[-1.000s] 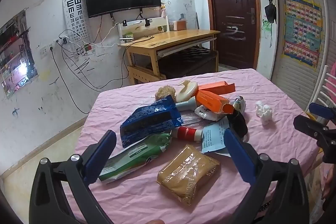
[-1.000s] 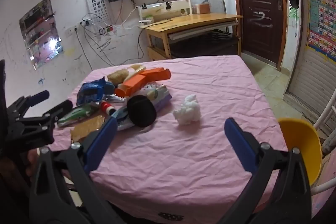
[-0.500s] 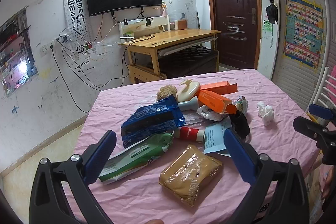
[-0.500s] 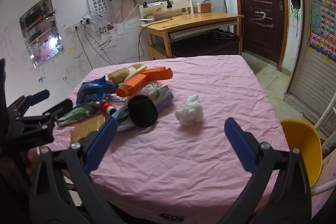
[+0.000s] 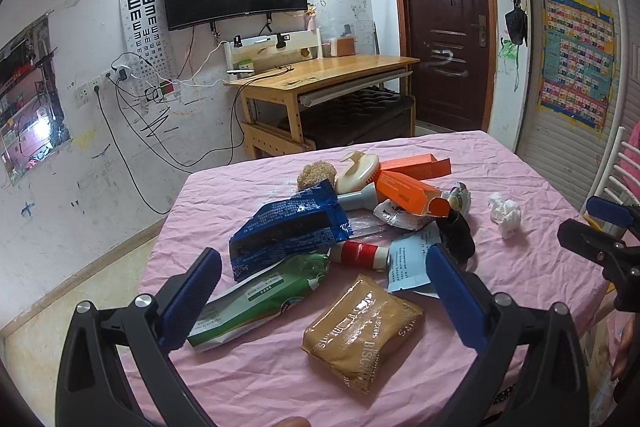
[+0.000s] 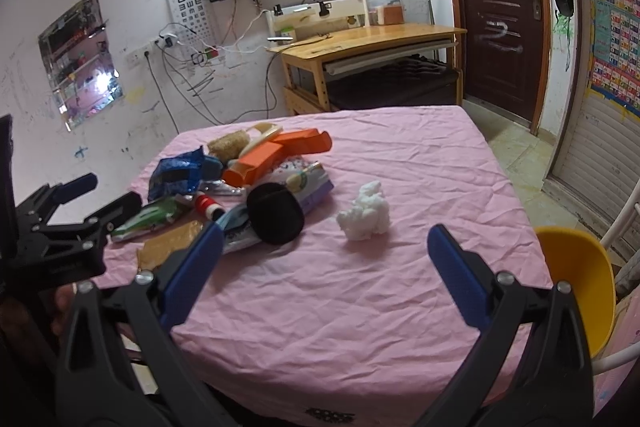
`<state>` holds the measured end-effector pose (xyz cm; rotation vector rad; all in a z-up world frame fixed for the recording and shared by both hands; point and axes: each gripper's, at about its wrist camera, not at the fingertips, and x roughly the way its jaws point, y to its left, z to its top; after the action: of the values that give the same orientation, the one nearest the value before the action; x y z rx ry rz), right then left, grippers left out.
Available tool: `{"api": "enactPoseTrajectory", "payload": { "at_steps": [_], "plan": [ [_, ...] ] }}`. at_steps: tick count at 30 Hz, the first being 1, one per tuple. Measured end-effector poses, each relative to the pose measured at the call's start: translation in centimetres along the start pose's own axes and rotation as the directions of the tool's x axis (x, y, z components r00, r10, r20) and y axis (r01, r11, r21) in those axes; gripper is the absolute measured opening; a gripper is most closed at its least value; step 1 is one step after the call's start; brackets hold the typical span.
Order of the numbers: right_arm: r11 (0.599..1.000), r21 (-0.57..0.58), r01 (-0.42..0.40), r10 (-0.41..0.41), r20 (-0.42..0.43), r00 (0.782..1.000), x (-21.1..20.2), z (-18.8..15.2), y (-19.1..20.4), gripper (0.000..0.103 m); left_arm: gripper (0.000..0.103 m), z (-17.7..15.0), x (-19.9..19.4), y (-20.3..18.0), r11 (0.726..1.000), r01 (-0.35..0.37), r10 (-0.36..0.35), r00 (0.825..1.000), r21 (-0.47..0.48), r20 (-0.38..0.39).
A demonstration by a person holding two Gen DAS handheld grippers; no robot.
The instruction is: Collect trash
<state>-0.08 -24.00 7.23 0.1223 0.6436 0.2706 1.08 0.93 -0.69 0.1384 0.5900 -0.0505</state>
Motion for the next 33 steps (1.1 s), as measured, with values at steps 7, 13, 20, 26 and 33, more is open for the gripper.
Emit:
{"api": "enactPoseTrajectory", "payload": {
  "at_steps": [7, 13, 20, 26, 33],
  "plan": [
    [1.0, -0.003, -0.001, 0.001, -0.002, 1.0, -0.13, 0.01, 0.04, 0.099, 0.097, 0.04, -0.09, -0.08, 1.0, 0.0, 0.0, 1.0, 0.0, 0.001],
    [1.0, -0.002, -0.001, 0.001, -0.001, 1.0, -0.1, 0.01, 0.12, 0.099, 0.097, 0.09, -0.18, -0.07, 1.0, 0.0, 0.0, 1.0, 0.0, 0.001],
    [1.0, -0.002, -0.004, 0.004, 0.002, 1.0, 0.01, -0.02, 0.18, 0.099, 0.097, 0.21, -0.56, 0.02, 1.0, 0.0, 0.0, 1.0, -0.001, 0.003],
    [1.0, -0.003, -0.005, 0.005, 0.0, 1.0, -0.06, -0.01, 0.18, 0.099, 0.097, 0.27, -0.64, 0.03, 1.0, 0.0, 0.0, 1.0, -0.001, 0.002],
    [1.0, -0.002, -0.004, 0.004, 0.0, 1.0, 0.15, -0.05, 0.31, 0.099, 0.097, 0.32, -0.72, 0.15, 1.0, 0.0, 0.0, 1.0, -0.003, 0.002]
  ]
}}
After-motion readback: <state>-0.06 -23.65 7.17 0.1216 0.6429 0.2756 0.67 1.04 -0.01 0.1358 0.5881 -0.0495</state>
